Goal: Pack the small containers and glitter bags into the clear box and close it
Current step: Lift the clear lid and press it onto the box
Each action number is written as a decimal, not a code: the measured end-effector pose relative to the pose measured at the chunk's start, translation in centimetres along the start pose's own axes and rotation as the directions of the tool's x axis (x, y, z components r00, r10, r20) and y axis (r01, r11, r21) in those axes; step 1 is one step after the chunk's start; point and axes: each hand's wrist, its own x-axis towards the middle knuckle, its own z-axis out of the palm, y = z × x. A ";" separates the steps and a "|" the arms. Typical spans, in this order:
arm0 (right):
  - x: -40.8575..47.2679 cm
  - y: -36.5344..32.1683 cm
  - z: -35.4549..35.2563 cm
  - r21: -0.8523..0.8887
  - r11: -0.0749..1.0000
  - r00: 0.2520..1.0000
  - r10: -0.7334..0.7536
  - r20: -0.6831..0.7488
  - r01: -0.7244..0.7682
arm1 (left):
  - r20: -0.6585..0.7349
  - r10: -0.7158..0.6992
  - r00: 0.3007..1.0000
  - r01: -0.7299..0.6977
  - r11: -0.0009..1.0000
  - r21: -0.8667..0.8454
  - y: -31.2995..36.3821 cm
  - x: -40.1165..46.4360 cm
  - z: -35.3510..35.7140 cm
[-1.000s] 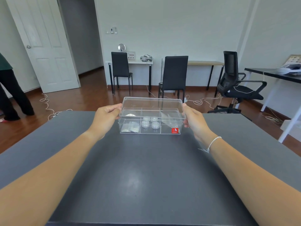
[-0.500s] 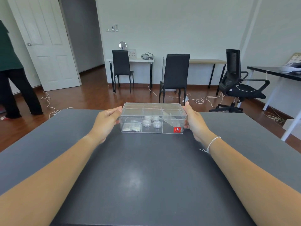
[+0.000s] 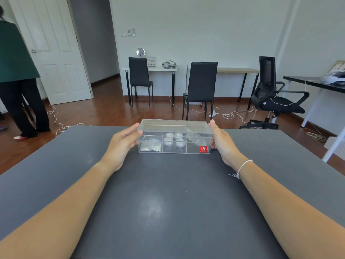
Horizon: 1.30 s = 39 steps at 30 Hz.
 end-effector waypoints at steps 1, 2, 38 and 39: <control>-0.1 0.0 0.0 -0.003 1.000 1.000 -0.007 -0.001 0.007 | 0.008 0.000 1.000 0.000 1.000 0.002 0.0 0.0 0.0; -0.2 0.0 0.0 -0.004 1.000 1.000 -0.016 -0.003 0.016 | 0.013 0.000 1.000 0.000 1.000 0.003 -0.1 -0.1 0.0; -3.5 0.1 -1.3 -0.193 0.971 0.990 -0.137 0.029 0.140 | 0.019 0.068 0.997 -0.071 0.964 0.258 -0.6 -0.2 -0.6; -3.5 0.1 -1.3 -0.201 0.970 0.991 -0.133 0.033 0.137 | 0.019 0.069 0.997 -0.072 0.961 0.267 -0.6 -0.3 -0.6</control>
